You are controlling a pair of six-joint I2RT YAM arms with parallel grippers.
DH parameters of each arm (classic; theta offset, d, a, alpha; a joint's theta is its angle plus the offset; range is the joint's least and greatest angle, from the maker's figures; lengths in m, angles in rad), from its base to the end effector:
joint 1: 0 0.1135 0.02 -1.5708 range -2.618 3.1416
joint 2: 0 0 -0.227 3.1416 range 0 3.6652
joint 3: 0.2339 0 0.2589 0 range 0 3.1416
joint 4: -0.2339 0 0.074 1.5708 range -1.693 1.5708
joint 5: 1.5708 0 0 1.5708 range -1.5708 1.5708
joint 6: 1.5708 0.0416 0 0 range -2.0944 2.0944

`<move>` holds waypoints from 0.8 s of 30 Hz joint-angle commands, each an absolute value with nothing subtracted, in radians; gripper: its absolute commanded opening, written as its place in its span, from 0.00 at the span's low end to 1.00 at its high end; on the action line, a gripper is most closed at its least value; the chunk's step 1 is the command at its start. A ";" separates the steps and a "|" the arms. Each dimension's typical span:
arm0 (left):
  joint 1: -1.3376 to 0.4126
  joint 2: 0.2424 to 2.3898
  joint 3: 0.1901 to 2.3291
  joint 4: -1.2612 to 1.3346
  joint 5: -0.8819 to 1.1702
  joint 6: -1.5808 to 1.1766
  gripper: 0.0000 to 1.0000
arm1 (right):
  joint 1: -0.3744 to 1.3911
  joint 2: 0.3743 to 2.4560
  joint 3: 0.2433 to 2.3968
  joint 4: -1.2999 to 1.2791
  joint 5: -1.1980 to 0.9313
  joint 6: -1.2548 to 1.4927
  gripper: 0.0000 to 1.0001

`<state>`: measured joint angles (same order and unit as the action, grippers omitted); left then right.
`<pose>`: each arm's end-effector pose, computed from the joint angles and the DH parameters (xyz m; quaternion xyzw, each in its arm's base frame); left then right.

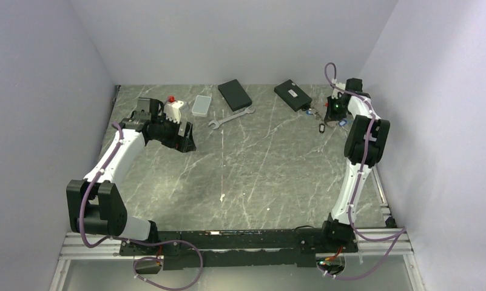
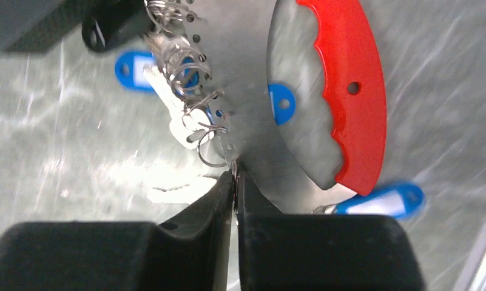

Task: Remove the keys from the keyring

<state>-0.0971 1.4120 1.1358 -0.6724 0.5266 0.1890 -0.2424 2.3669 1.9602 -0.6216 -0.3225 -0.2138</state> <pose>0.3034 -0.0506 0.2373 0.2099 0.8984 -0.2339 0.3066 0.4845 -0.1062 0.1306 -0.0294 0.9515 0.0909 0.2926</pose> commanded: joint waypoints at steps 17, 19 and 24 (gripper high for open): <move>-0.092 1.439 1.173 -0.691 0.660 0.178 0.99 | 0.349 1.809 1.194 -0.672 -0.561 -0.319 0.05; -0.092 1.458 1.189 -0.706 0.709 0.172 0.99 | 0.357 1.795 1.239 -0.690 -0.673 -0.294 0.25; -0.093 1.520 1.203 -0.712 0.854 0.116 0.99 | 0.327 1.742 1.302 -0.694 -0.671 -0.242 0.36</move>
<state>-0.0963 1.4818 1.1618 -0.7021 0.6907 0.1692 0.3771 1.8339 1.2381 -0.7025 -0.6178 -0.2840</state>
